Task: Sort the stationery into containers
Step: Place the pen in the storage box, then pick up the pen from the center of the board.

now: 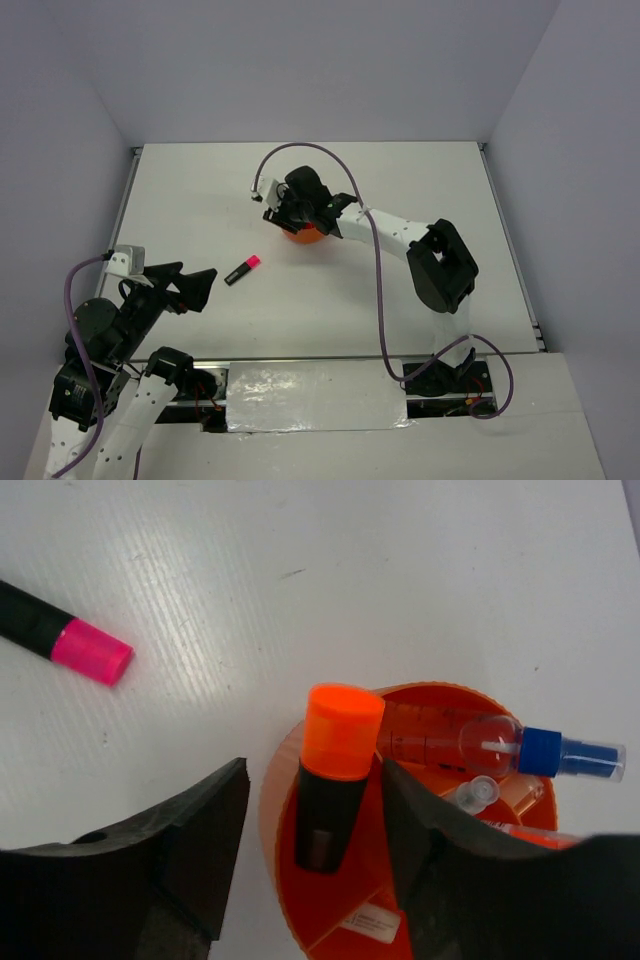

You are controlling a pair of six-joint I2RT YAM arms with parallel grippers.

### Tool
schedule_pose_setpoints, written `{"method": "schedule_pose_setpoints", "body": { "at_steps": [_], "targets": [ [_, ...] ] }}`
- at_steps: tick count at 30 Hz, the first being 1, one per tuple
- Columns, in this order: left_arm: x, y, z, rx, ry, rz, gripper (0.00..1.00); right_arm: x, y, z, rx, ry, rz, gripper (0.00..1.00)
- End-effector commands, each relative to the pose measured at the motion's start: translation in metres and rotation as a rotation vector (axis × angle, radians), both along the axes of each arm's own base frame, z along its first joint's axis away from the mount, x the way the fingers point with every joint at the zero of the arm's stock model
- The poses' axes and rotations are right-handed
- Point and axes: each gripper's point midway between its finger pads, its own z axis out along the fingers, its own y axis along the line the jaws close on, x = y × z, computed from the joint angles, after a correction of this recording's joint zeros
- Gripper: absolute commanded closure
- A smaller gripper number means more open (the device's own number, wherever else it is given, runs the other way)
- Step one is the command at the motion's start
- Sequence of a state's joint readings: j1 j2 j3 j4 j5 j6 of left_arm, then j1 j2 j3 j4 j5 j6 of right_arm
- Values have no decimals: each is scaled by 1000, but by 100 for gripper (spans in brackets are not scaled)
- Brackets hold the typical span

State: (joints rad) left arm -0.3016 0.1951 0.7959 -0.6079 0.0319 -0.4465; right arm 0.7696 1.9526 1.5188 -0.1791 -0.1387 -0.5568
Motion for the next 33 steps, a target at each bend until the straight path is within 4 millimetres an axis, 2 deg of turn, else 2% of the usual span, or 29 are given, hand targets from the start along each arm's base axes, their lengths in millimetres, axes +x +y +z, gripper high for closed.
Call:
{"method": "schedule_pose_setpoints", "body": {
  "at_steps": [1, 2, 8, 11, 12, 13, 14, 16, 19, 20, 21, 22, 25, 28, 29, 30, 31, 32, 33],
  "targets": [
    [5, -2, 10, 6, -41, -10, 1, -6, 6, 27, 72, -32, 2, 35],
    [5, -3, 10, 5, -42, -11, 1, -6, 5, 25, 71, -28, 2, 29],
    [5, -2, 9, 5, -38, -10, 1, -17, 11, 40, 98, -25, 15, 28],
    [6, -3, 8, 7, -33, -8, 1, -30, 19, 60, 139, -36, 26, 27],
    [6, -2, 9, 7, -33, -8, 1, -34, 20, 73, 162, -47, 23, 27],
    [6, -2, 9, 7, -33, -5, 1, -44, 28, 81, 188, -36, 18, 26],
    [6, -2, 9, 6, -33, -3, 1, -47, 28, 94, 209, -60, -22, 1],
    [6, 0, 9, 2, -36, 9, 1, -55, 34, 106, 238, -72, -79, 0],
    [5, 4, 10, -4, -42, 26, 1, -70, 38, 118, 316, -46, -290, 0],
    [5, 4, 11, -4, -43, 28, 1, -78, 42, 118, 341, -23, -339, 0],
    [6, 4, 10, -4, -39, 31, 1, -76, 32, 110, 333, -2, -431, 0],
    [6, 4, 10, -4, -37, 31, 1, -79, 33, 107, 418, 99, -529, 0],
    [7, 4, 9, -2, -33, 34, 1, -89, 23, 74, 484, 287, -752, 0],
    [8, 5, 8, -2, -29, 40, 1, -99, 9, 42, 506, 377, -925, 0],
    [8, 5, 7, -4, -25, 42, 1, -103, 4, 34, 511, 392, -963, 0],
    [10, 4, 5, -3, -11, 40, 1, -107, 1, 37, 536, 410, -973, 0],
    [12, 4, 3, -4, 0, 42, 1, -116, -5, 19, 524, 446, -991, 0],
    [21, 10, -4, 6, 37, 93, 1, -118, -5, 31, 584, 462, -975, 0],
    [26, 10, -7, 6, 66, 107, 1, -121, -8, 32, 599, 472, -967, 0]
  ]
}}
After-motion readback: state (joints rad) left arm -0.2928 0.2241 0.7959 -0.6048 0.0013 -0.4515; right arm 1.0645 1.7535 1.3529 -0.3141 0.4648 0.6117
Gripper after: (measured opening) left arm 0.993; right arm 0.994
